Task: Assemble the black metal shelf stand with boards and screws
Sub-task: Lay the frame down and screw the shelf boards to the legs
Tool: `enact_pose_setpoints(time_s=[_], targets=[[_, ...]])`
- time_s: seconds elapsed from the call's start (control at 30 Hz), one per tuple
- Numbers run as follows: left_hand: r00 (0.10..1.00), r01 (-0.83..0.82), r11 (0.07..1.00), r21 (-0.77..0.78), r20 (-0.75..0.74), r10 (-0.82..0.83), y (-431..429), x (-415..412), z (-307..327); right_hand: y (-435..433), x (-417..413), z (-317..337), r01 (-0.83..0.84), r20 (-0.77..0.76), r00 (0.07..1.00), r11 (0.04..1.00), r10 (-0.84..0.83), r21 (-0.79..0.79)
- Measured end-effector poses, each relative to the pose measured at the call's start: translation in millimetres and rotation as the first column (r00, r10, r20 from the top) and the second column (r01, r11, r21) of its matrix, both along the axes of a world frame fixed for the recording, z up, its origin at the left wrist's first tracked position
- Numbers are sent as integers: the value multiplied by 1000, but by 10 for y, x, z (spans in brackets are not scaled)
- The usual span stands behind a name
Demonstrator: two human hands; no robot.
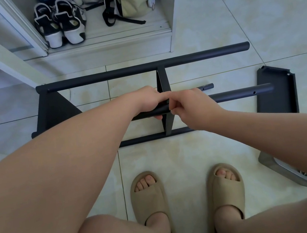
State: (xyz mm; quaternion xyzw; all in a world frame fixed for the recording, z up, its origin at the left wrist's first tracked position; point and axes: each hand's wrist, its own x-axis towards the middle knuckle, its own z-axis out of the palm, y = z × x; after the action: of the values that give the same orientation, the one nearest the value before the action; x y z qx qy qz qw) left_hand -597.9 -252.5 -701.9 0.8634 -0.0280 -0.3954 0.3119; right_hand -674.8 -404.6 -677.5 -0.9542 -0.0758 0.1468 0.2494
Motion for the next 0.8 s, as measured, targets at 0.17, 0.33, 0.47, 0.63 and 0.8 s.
enact_pose_setpoints(time_s=[0.17, 0.33, 0.47, 0.63, 0.8], targets=[[1000, 7, 1000, 29, 27, -8, -22, -14, 38, 26, -19, -26, 62, 5, 998, 998, -62, 4], [1000, 2, 999, 47, 20, -3, -19, -22, 57, -9, -46, -77, -48, 153, 986, 991, 67, -125], [1000, -4, 999, 50, 25, 3, -18, -22, 49, -24, -19, -102, -98, 196, 971, 974, 139, -205], [1000, -20, 999, 39, 17, 20, -4, -11, 21, -61, 29, -109, -67, 73, 993, 958, 90, -278], [998, -51, 998, 21, 35, 50, -13, -33, -10, -103, 61, -139, -103, -2, 994, 955, 106, -278]])
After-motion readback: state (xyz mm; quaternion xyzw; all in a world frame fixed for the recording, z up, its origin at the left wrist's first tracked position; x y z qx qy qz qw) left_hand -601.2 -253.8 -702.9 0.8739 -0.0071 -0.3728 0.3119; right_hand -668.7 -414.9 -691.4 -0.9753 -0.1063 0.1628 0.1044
